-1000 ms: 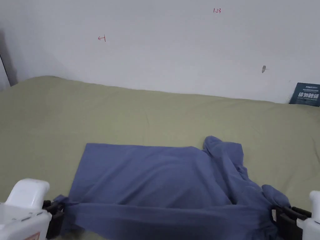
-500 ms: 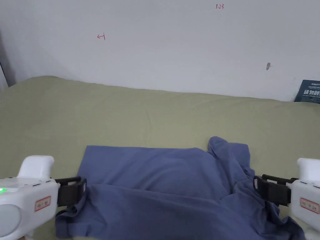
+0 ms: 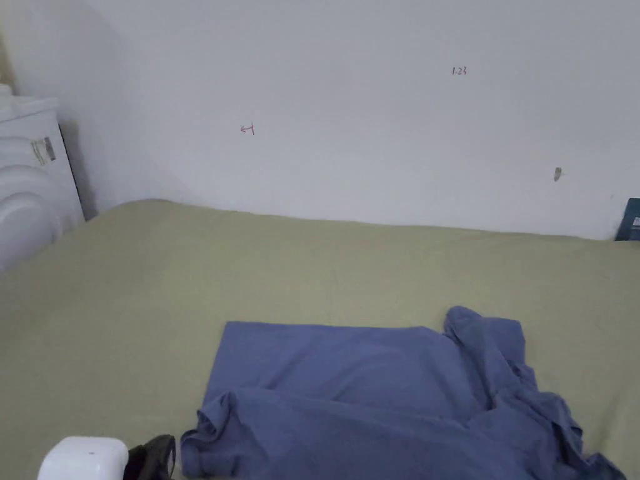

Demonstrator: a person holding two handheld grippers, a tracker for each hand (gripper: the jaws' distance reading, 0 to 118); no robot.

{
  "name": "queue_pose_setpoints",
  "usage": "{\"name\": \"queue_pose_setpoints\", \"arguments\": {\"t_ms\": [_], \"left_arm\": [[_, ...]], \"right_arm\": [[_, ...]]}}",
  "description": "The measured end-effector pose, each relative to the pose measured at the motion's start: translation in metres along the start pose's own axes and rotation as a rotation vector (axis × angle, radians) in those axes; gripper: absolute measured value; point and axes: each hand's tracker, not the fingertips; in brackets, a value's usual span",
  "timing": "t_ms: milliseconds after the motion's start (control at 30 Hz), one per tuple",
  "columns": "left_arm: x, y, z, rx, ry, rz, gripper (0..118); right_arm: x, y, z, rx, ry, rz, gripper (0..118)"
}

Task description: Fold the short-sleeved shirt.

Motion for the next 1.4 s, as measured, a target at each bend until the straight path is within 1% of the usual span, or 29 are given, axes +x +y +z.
{"name": "queue_pose_setpoints", "arguments": {"t_ms": [33, 100, 167, 233, 400, 433, 467, 500, 533, 567, 600, 633, 800, 900, 933, 967, 1000, 1033, 1133, 1200, 1233, 1267, 1300, 1333, 1367, 1400], "left_arm": [[0.004, -0.009, 0.008, 0.003, 0.024, -0.008, 0], [0.005, -0.021, 0.009, -0.046, 0.026, -0.010, 0], [0.008, -0.029, 0.004, -0.080, 0.030, 0.017, 0], [0.010, -0.031, -0.005, -0.110, 0.052, 0.044, 0], [0.009, -0.024, -0.052, -0.103, 0.022, 0.025, 0], [0.008, -0.021, -0.065, -0.103, 0.024, 0.026, 4], [0.005, -0.019, -0.081, -0.113, 0.023, 0.031, 18], [0.002, -0.020, -0.095, -0.133, 0.028, 0.047, 40], [-0.003, -0.021, -0.111, -0.165, 0.026, 0.063, 69], [-0.006, -0.023, -0.123, -0.179, 0.043, 0.078, 89], [-0.008, -0.024, -0.130, -0.178, 0.046, 0.096, 90], [-0.012, -0.025, -0.139, -0.180, 0.024, 0.102, 90], [-0.016, -0.030, -0.185, -0.251, 0.034, 0.108, 90], [-0.014, -0.034, -0.214, -0.320, -0.017, 0.125, 88], [-0.010, -0.036, -0.220, -0.352, 0.002, 0.101, 80], [-0.010, -0.037, -0.224, -0.378, -0.008, 0.065, 49], [-0.010, -0.038, -0.228, -0.399, -0.001, 0.053, 12], [-0.009, -0.037, -0.229, -0.387, 0.002, 0.066, 1], [-0.013, -0.039, -0.227, -0.387, -0.017, 0.068, 1], [-0.018, -0.039, -0.224, -0.367, -0.028, 0.078, 1], [-0.019, -0.036, -0.222, -0.366, -0.036, 0.084, 1], [-0.019, -0.036, -0.221, -0.365, -0.037, 0.080, 1], [-0.021, -0.036, -0.222, -0.366, -0.039, 0.075, 1], [-0.021, -0.037, -0.223, -0.375, -0.048, 0.070, 1], [-0.020, -0.035, -0.224, -0.376, -0.050, 0.067, 1], [-0.020, -0.035, -0.224, -0.379, -0.053, 0.061, 1]], "right_arm": [[-0.001, -0.011, 0.007, -0.003, 0.001, 0.004, 1], [-0.002, -0.029, 0.008, -0.047, 0.005, 0.010, 1], [-0.001, -0.034, 0.002, -0.129, 0.019, -0.009, 1], [-0.001, -0.036, -0.004, -0.136, 0.027, -0.037, 1], [-0.002, -0.030, -0.021, -0.151, 0.044, -0.027, 1], [-0.001, -0.027, -0.026, -0.158, 0.048, -0.040, 1], [0.000, -0.027, -0.029, -0.164, 0.057, -0.054, 1], [0.001, -0.024, -0.032, -0.167, 0.062, -0.061, 1], [0.002, -0.022, -0.036, -0.167, 0.062, -0.062, 1], [0.003, -0.019, -0.039, -0.168, 0.063, -0.061, 1], [0.005, -0.020, -0.040, -0.169, 0.065, -0.060, 1], [0.006, -0.018, -0.042, -0.172, 0.069, -0.058, 1], [0.009, -0.017, -0.056, -0.180, 0.082, -0.055, 1], [0.012, -0.021, -0.065, -0.193, 0.078, -0.066, 1], [0.013, -0.022, -0.068, -0.198, 0.072, -0.071, 1], [0.014, -0.023, -0.071, -0.207, 0.067, -0.078, 1], [0.016, -0.025, -0.073, -0.219, 0.062, -0.089, 1], [0.018, -0.027, -0.077, -0.228, 0.061, -0.100, 1], [0.028, -0.034, -0.097, -0.259, 0.044, -0.141, 2], [0.039, -0.040, -0.117, -0.295, 0.019, -0.198, 2], [0.045, -0.043, -0.128, -0.323, 0.014, -0.239, 10], [0.052, -0.047, -0.139, -0.358, 0.009, -0.279, 31], [0.055, -0.051, -0.150, -0.391, 0.018, -0.292, 73], [0.058, -0.054, -0.159, -0.394, 0.017, -0.290, 93], [0.059, -0.055, -0.166, -0.379, 0.023, -0.279, 93], [0.057, -0.055, -0.171, -0.379, 0.004, -0.248, 90]]}}
